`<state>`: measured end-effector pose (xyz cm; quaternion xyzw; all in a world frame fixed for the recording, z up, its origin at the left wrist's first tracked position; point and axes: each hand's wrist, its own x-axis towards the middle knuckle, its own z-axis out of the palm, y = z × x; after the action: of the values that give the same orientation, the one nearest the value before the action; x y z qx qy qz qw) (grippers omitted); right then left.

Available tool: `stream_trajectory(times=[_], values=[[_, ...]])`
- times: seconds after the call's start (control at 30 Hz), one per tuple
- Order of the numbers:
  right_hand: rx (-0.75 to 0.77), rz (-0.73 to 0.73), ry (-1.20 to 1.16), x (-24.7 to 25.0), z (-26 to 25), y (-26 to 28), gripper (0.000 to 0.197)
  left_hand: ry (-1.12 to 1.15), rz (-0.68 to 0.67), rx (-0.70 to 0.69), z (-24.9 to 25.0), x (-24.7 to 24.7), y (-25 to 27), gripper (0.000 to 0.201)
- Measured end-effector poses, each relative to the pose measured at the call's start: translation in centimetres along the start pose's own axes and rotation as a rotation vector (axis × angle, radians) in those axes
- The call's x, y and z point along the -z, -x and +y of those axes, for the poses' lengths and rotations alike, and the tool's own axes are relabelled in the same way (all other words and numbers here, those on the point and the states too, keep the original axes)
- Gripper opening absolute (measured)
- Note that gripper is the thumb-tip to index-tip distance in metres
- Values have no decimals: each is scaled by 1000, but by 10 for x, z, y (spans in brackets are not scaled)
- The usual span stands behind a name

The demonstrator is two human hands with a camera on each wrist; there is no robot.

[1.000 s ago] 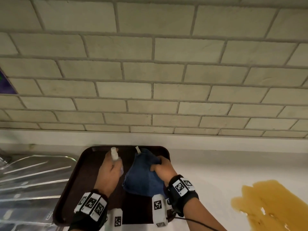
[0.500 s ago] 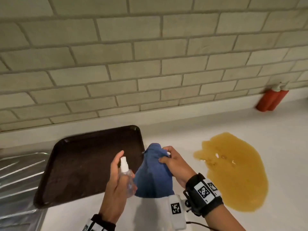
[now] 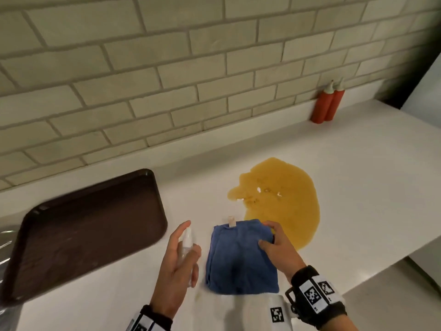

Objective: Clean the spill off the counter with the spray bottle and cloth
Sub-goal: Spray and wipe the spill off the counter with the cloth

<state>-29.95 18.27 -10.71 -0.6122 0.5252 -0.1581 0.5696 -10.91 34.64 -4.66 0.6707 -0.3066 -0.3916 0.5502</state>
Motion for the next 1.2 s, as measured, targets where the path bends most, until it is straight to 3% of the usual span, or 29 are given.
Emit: stream_trajectory(times=[0.2, 0.33, 0.47, 0.6, 0.73, 0.93, 1.2], values=[[170, 129, 272, 19, 18, 26, 40, 258, -57, 106, 9, -29, 2, 44], [336, 132, 515, 9, 24, 41, 36, 288, -72, 131, 10, -45, 0, 49], [461, 106, 780, -10, 26, 43, 40, -160, 68, 38, 6, -61, -2, 49], [585, 10, 955, -33, 22, 36, 42, -455, 106, -78, 1, -71, -9, 46], [504, -153, 1058, -37, 41, 16, 58, -745, 208, -162, 8, -80, -21, 36], [557, -137, 1103, -2, 77, 17, 65, -900, 270, -217, 14, -94, -45, 36], [480, -64, 1101, 102, 125, 16, 64, -992, 211, -164, 16, -133, -58, 31]])
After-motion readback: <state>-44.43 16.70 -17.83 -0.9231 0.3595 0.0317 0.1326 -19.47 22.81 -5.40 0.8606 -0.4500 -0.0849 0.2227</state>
